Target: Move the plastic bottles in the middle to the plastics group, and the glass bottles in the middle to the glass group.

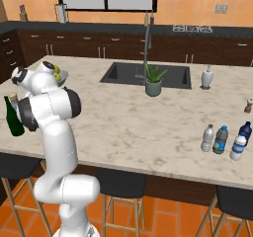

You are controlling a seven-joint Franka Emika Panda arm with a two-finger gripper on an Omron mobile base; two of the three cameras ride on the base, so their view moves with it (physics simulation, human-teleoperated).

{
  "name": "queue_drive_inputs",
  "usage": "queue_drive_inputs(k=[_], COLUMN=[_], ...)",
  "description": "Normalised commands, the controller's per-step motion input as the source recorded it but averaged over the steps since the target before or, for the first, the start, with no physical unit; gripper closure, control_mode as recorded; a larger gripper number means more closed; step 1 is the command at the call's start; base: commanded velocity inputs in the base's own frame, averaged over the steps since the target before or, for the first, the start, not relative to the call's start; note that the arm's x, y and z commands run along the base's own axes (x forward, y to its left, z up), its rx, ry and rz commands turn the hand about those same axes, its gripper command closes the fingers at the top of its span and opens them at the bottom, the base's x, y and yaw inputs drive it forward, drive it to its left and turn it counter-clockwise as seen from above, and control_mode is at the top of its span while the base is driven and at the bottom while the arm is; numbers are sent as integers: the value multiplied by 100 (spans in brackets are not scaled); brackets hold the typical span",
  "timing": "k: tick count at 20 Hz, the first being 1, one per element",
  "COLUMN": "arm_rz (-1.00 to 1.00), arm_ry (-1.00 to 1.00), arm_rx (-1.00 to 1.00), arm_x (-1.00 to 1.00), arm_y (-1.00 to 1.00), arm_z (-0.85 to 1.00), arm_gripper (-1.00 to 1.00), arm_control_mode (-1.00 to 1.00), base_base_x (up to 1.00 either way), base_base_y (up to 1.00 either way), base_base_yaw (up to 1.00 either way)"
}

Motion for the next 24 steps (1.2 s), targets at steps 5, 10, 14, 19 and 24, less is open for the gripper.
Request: queue_drive_inputs(k=[5, 10, 14, 19, 24], arm_rz=[-28, -45, -65, -53, -31], arm_ry=[11, 19, 18, 31, 15], arm_rx=[-3, -13, -9, -13, -5], arm_x=[0, 2, 0, -7, -41], arm_y=[-76, -86, -65, -67, -78], arm_z=[11, 0, 0, 9, 13], arm_gripper=[-100, -100, -100, -100, -100], arm_control_mode=[-100, -100, -100, -100, -100], base_base_x=[0, 0, 0, 0, 0], base_base_y=[0, 0, 0, 0, 0], base_base_yaw=[0, 0, 0, 0, 0])
